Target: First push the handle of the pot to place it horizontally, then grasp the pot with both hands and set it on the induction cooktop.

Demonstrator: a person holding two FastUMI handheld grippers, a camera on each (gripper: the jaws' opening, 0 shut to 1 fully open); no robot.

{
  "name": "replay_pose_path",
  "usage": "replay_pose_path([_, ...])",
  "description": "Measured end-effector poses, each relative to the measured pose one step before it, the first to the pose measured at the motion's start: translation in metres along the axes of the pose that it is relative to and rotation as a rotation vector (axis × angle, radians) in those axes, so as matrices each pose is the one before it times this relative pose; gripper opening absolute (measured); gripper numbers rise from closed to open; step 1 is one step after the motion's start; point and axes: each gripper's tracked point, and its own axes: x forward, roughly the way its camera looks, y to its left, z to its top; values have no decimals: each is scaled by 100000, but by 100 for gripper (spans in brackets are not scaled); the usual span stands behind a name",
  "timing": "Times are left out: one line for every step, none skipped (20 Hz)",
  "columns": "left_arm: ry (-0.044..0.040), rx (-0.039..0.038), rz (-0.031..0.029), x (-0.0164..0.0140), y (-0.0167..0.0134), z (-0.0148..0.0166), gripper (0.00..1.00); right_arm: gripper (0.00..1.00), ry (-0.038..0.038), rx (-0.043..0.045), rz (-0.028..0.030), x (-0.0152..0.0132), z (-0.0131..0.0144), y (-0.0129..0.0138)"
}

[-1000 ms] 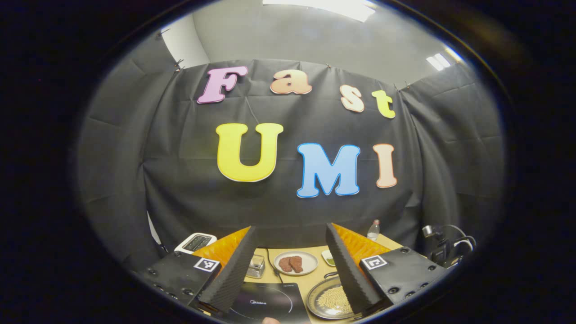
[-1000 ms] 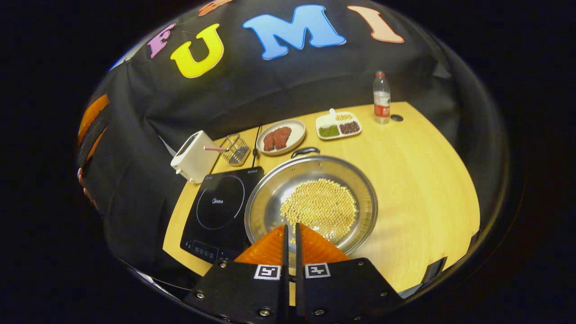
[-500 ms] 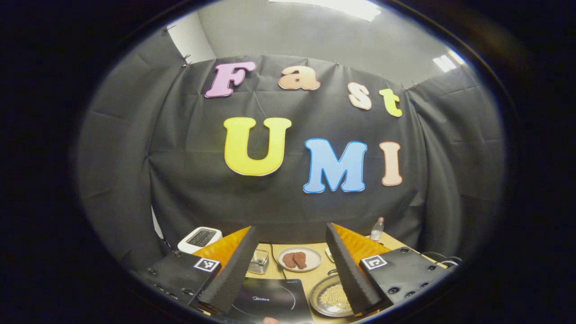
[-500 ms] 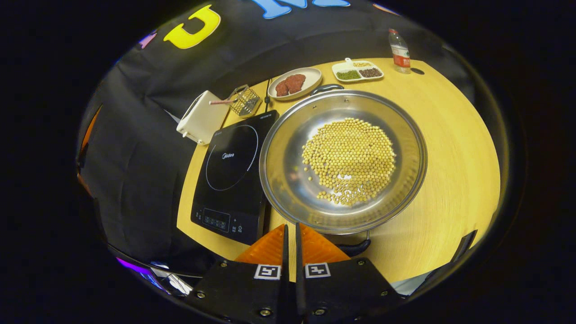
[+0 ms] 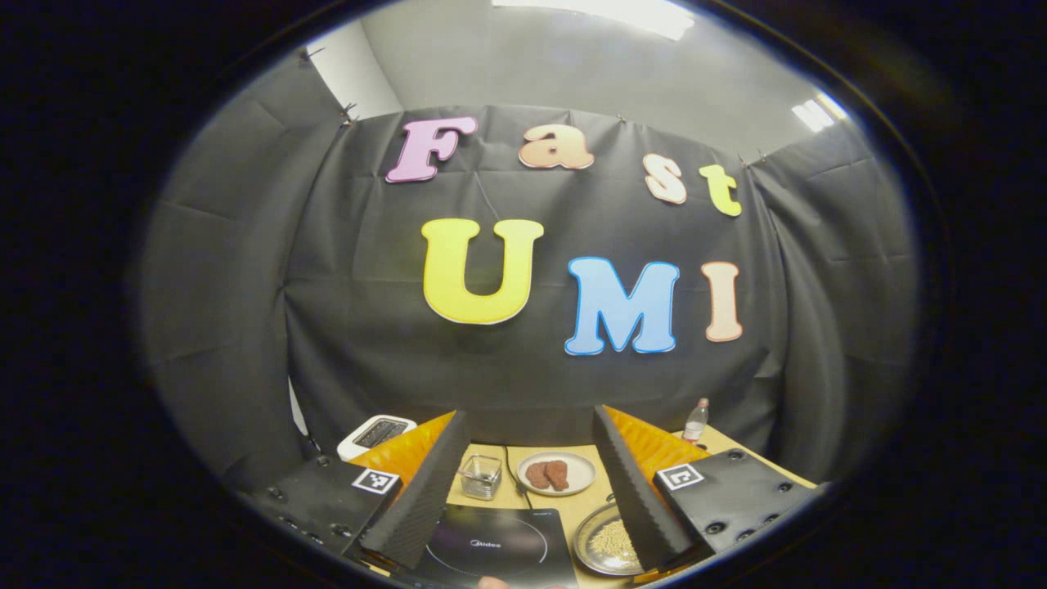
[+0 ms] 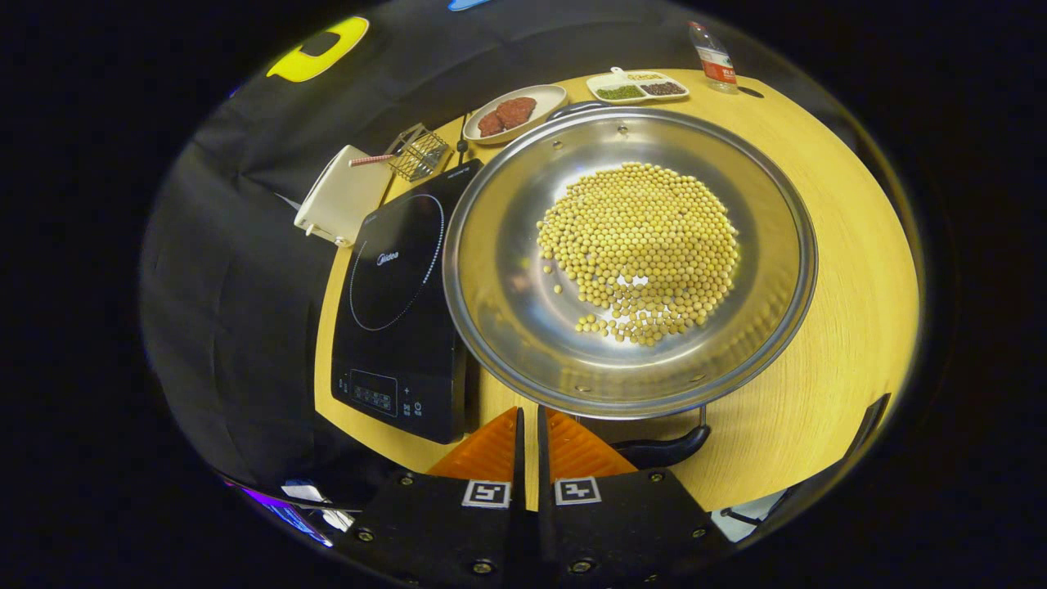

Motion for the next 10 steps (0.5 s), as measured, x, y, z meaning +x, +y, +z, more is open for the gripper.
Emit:
replay_pose_path([84,-164,298,9,-40,11,99,6,493,2319,1447,161,-167,106])
replay_pose_path([61,-38,-153,-34,-202,-36,99,5,149,2342,1318,45,81,-12])
replay_pose_path([38,210,-116,-77,-251,72,99,5,177,1738,299,102,-23,-188])
replay_pose_path([102,418,-206,4,-298,71,100,5,110,1049,123,-82,88,-349])
replay_pose_path([123,448,-320,-82,-278,-81,100,2,-41,1134,483,83,-88,-86])
replay_pose_path([104,430,-516,-40,-410,-19,100,1,-258,883,344,-133,27,-197])
replay_pose_path([106,382,-385,-56,-307,-79,100,1,-278,539,33,-171,-82,-315])
replay_pose_path([145,236,-466,103,-276,30,99,1,-376,223,-49,-179,48,-356])
replay_pose_path([23,110,-379,49,-313,-60,99,1,-379,184,-124,-90,-137,-197])
replay_pose_path([6,51,-411,108,-314,41,99,1,-201,235,-280,-214,-15,-420])
